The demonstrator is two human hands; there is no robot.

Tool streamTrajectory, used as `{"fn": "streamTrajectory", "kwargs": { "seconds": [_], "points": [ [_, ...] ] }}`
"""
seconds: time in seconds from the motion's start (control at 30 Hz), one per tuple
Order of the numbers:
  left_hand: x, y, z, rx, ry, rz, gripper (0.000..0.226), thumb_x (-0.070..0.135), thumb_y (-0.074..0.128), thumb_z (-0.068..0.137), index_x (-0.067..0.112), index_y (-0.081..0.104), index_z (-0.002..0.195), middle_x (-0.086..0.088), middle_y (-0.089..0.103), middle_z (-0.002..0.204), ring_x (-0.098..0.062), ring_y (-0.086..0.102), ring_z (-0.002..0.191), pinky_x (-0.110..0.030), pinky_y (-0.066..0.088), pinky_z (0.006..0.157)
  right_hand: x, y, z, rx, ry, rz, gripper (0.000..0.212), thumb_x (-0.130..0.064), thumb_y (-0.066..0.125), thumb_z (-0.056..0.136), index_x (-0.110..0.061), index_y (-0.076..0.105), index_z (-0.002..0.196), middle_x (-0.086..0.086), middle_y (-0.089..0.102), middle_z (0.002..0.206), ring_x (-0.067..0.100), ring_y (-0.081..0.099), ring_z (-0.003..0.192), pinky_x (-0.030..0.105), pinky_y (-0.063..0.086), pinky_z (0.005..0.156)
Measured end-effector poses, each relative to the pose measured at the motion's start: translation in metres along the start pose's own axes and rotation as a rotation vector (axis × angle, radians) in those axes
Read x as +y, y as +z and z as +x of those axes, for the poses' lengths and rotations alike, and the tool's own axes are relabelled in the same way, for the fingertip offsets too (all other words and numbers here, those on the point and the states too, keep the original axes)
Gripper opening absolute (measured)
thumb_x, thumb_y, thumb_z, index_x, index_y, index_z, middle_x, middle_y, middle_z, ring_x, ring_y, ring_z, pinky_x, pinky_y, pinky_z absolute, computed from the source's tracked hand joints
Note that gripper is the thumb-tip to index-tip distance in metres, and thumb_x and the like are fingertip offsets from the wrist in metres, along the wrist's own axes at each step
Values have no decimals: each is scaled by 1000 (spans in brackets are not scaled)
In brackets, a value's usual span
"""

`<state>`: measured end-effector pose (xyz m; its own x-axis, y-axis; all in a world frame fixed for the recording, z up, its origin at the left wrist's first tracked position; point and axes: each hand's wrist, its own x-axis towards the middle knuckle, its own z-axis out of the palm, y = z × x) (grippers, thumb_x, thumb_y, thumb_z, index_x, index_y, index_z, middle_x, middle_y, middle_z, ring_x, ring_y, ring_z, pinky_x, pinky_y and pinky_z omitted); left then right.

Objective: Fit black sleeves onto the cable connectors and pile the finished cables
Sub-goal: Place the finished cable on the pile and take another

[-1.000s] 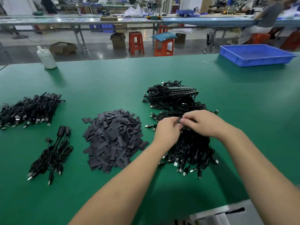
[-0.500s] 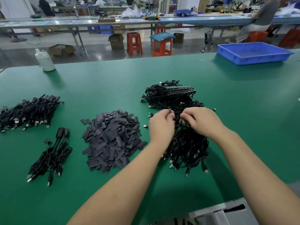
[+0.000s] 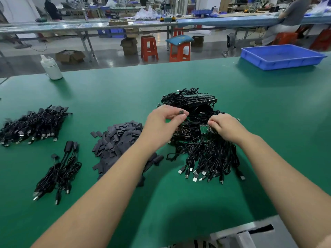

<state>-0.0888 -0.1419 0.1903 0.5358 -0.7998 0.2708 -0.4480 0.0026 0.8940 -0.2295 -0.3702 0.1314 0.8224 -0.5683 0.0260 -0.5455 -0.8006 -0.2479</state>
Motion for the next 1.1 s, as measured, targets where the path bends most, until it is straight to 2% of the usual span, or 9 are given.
{"fn": "streamTrajectory", "kwargs": {
  "seconds": [0.17,0.23,0.3,0.37,0.5,0.57,0.77,0.87,1.1],
  "points": [
    [-4,4,-3,-7,38,109,11,28,69,90,38,75,91,13,62,74,3,48,60,-10,38,60,-27,18,7,127,5,92,41,-36,38,107,-16,55,138,4,54,144,25,42,139,39,32,114],
    [-8,3,-4,-14,28,70,11,26,72,87,37,73,87,12,58,64,-2,45,55,-11,37,55,-59,15,-3,123,82,649,46,-42,31,108,-16,65,126,1,67,127,18,60,120,33,43,101],
    [-14,2,-3,29,-19,4,14,19,75,84,32,71,85,9,56,64,-5,46,58,-15,40,56,-90,13,-14,-81,151,1235,58,-52,26,106,-13,68,117,8,76,106,23,72,97,35,57,84],
    [-23,-1,-4,98,-103,-74,12,16,77,82,26,70,85,5,60,67,-8,49,58,-18,43,56,-110,16,-25,-212,99,1402,58,-57,31,103,-12,66,114,12,76,91,26,73,75,32,58,65],
    [-48,-15,-11,133,-274,-148,6,18,76,83,20,71,80,10,64,60,-4,48,49,-14,38,46,-130,35,-39,-123,-69,1130,20,-30,54,102,-19,70,97,-3,68,71,9,41,49,22,33,48],
    [-62,-23,-20,85,-338,-141,6,20,75,85,16,73,81,13,62,56,-2,44,46,-12,34,44,-134,45,-43,-85,-55,985,21,-24,56,101,-21,73,89,-7,65,63,8,32,45,23,27,45],
    [-109,-53,-59,-144,-198,472,5,30,71,87,30,72,92,11,68,81,-2,57,71,-18,47,69,-154,82,-56,-259,31,750,31,-26,50,104,-25,67,78,-20,61,50,0,33,33,14,25,36],
    [-129,-66,-81,-393,-150,853,23,31,65,90,33,65,113,9,58,106,-15,60,96,-33,49,85,-161,107,-61,-297,130,745,29,-25,45,104,-16,69,92,-7,73,76,-1,36,35,15,31,39],
    [-153,-71,-104,-535,-89,1055,49,33,55,95,52,42,138,9,39,105,-23,61,89,-34,48,77,-159,138,-65,-258,200,855,27,-29,47,101,-20,69,88,-5,75,79,-1,41,41,17,35,46]
  ]
}}
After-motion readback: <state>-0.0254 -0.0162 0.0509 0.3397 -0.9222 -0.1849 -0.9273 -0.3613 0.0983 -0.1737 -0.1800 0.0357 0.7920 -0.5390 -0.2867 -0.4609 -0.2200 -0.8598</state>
